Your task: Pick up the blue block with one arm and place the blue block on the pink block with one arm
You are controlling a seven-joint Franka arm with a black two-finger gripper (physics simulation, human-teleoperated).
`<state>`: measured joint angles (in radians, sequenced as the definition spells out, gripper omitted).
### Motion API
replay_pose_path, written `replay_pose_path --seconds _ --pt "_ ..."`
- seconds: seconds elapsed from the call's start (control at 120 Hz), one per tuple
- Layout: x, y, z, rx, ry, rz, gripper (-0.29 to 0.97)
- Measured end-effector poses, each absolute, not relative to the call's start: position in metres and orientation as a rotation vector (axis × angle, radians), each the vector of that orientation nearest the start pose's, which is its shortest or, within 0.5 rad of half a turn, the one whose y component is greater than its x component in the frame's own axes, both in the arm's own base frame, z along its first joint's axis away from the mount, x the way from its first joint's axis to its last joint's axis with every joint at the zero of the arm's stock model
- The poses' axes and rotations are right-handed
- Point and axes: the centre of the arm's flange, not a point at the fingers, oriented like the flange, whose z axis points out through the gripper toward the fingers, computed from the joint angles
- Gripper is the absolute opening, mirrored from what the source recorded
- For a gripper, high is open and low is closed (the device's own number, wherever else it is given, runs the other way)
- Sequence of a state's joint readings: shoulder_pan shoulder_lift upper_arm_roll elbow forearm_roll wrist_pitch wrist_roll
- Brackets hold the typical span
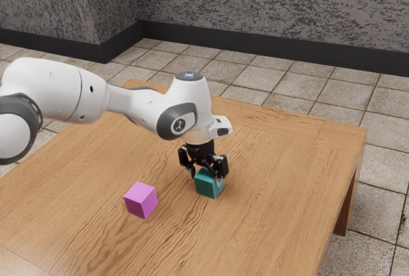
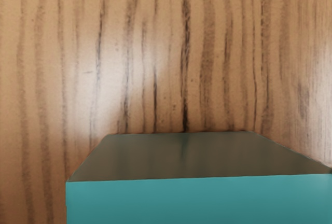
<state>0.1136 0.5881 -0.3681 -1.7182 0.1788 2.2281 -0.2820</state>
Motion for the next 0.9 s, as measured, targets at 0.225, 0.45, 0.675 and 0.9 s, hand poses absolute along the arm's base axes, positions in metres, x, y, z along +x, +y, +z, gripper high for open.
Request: replay_pose_path --seconds 0.225,0.45,0.675,0.9 --pt "0.652 -0.139 0.263 -3.192 0.069 0.072 0.42" --pt "0.651 -0.139 0.276 -3.182 0.078 0.046 0.36" --pt "0.608 -0.103 0.331 -3.11 0.024 -0.007 0.35" --pt "0.551 -0.059 0.363 -3.063 -0.063 -0.021 0.37"
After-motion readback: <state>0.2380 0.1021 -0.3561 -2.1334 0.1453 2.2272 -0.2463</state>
